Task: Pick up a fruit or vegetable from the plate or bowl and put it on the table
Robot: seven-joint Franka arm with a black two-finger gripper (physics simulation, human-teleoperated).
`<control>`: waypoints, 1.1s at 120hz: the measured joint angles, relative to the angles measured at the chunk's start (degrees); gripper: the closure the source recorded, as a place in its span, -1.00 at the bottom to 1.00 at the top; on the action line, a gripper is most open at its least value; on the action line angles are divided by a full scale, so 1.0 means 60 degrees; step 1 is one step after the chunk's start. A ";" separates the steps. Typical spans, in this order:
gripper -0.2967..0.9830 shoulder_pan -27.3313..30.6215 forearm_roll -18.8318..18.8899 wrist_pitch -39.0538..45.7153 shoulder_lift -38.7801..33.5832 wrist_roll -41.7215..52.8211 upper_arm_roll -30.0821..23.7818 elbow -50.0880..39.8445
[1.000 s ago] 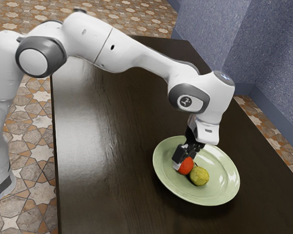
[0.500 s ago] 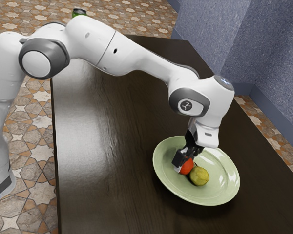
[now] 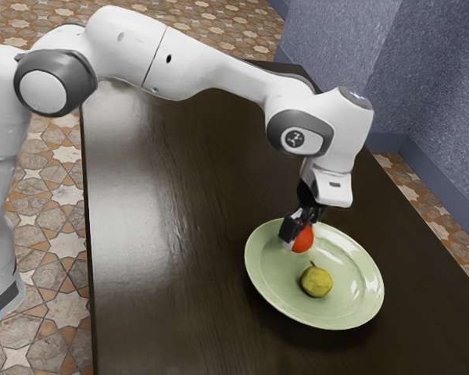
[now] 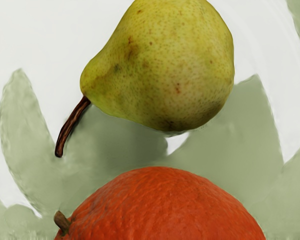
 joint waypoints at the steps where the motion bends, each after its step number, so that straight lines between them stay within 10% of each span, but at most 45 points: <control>1: -0.01 0.0003 0.0001 -0.0033 -0.0032 -0.0015 0.0022 0.0000; 96: 0.00 0.0133 -0.0049 -0.2111 -0.0721 -0.1516 0.3469 0.0011; 132: -0.45 0.0174 -0.0183 -0.2224 -0.0736 -0.1880 0.3620 0.0083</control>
